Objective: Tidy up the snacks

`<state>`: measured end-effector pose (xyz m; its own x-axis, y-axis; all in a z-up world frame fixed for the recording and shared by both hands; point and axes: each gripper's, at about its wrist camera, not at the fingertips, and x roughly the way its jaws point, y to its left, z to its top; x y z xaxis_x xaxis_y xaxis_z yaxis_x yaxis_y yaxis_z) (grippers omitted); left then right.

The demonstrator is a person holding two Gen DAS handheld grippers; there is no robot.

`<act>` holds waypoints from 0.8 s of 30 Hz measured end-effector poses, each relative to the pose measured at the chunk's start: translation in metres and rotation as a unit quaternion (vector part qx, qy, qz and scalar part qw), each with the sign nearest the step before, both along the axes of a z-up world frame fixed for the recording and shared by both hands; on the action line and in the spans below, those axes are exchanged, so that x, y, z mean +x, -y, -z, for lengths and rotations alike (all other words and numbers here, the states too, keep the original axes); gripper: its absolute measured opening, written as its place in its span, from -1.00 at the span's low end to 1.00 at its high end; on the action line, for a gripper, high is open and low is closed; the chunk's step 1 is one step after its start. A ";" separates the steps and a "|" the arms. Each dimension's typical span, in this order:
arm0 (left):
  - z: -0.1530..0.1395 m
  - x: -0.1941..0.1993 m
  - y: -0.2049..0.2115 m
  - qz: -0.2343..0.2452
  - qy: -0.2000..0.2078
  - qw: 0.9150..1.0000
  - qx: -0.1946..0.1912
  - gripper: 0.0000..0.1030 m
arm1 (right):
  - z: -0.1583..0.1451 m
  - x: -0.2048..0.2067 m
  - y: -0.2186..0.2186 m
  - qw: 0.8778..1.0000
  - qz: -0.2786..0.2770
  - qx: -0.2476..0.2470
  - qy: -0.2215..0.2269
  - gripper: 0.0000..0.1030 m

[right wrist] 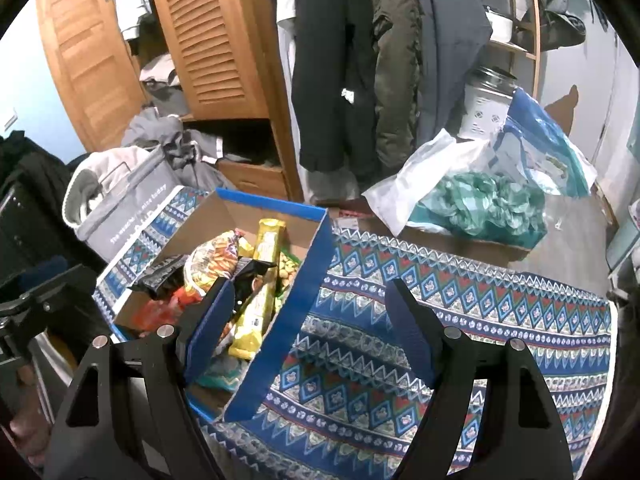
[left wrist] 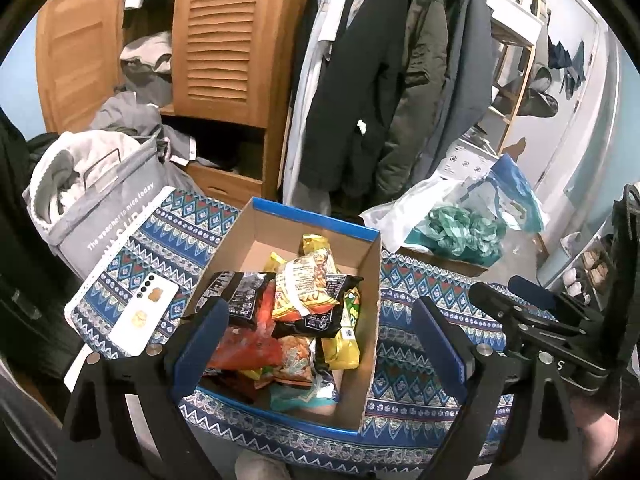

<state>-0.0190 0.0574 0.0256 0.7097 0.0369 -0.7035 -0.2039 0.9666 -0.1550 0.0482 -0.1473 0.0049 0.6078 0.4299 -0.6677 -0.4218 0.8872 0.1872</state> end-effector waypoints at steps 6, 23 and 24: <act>0.000 0.000 -0.001 -0.003 -0.002 1.000 0.002 0.82 | 0.000 0.000 -0.001 1.000 0.000 0.000 0.000 0.51; 0.004 0.000 -0.003 -0.007 -0.015 1.000 -0.002 0.82 | 0.002 0.000 -0.001 1.000 -0.001 -0.003 -0.003 0.51; 0.004 0.000 -0.004 -0.007 -0.016 1.000 -0.002 0.82 | 0.002 0.000 -0.001 1.000 0.000 -0.003 -0.003 0.51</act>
<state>-0.0185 0.0609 0.0215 0.6862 0.0438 -0.7261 -0.2226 0.9629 -0.1523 0.0483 -0.1460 0.0026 0.6033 0.4268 -0.6737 -0.4210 0.8879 0.1854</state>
